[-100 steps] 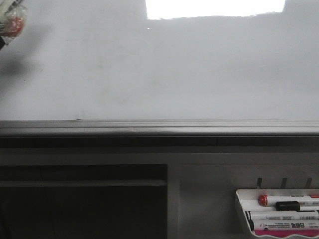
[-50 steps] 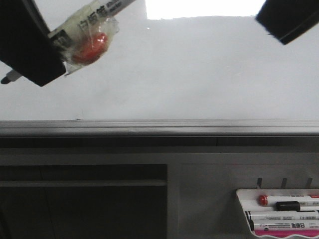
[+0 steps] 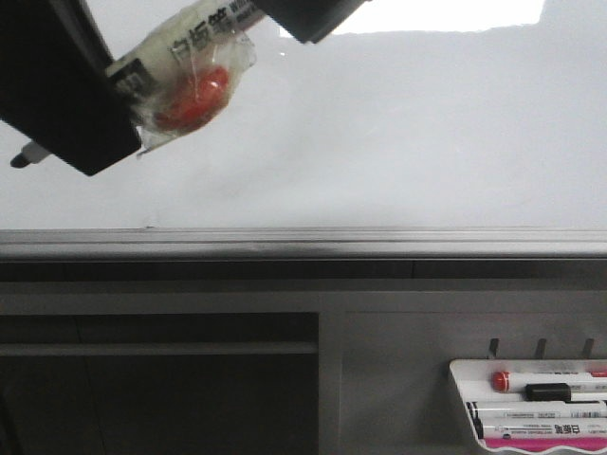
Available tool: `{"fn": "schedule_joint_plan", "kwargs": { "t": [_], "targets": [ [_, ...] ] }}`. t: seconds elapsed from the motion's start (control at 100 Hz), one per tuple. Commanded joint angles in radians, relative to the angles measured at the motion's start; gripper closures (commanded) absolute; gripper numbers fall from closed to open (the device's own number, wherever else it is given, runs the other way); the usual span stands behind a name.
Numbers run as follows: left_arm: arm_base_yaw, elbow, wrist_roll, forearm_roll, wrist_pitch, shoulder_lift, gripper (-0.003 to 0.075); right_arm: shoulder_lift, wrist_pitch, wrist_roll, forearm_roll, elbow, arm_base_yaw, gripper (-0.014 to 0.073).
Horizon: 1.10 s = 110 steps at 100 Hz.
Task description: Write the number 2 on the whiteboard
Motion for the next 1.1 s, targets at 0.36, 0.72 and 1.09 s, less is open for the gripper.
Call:
{"fn": "schedule_joint_plan", "kwargs": {
  "t": [0.36, 0.72, 1.09],
  "targets": [
    [-0.006, -0.035, -0.001, 0.003, -0.068, -0.025, 0.0740, -0.007, -0.065, -0.039, 0.094, -0.033, 0.002, 0.0265],
    [-0.006, -0.035, -0.001, 0.024, -0.097, -0.025, 0.0740, -0.007, -0.041, -0.119, 0.094, -0.033, 0.002, 0.0265],
    [-0.006, -0.035, -0.001, 0.027, -0.099, -0.025, 0.0740, -0.007, -0.060, -0.129, 0.104, -0.033, 0.002, 0.0265]
  ]
}}
